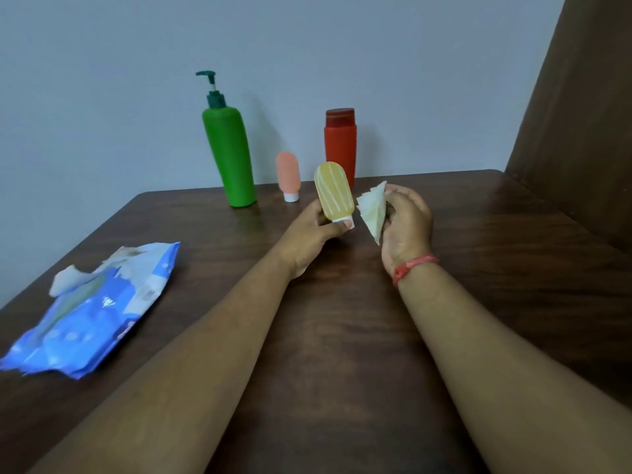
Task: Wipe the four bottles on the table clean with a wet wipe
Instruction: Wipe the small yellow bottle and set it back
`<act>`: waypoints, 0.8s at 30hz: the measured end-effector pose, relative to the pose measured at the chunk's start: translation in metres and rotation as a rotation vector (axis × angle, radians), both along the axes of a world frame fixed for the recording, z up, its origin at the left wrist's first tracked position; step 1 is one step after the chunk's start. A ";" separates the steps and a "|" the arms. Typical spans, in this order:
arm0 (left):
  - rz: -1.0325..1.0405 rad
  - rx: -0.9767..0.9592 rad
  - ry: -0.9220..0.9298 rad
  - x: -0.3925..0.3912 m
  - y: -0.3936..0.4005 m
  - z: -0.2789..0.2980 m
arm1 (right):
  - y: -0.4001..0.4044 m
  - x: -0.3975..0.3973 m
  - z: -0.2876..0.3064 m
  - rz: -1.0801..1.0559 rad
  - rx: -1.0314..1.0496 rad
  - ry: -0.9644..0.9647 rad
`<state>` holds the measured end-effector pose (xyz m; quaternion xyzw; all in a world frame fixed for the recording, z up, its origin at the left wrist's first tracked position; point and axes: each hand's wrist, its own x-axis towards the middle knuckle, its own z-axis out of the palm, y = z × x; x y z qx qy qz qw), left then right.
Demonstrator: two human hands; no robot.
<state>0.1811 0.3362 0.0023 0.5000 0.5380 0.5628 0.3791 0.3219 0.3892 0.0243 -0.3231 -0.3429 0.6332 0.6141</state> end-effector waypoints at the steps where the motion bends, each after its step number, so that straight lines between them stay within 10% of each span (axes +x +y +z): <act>1: 0.008 0.003 -0.014 -0.004 -0.013 0.000 | -0.007 -0.003 0.001 0.059 0.013 0.000; 12: 0.112 -0.009 0.041 -0.031 -0.090 -0.004 | -0.057 -0.019 0.001 0.347 0.239 -0.192; 24: 0.069 -0.099 0.251 -0.028 -0.091 -0.001 | -0.062 -0.028 0.002 -0.121 0.833 -0.824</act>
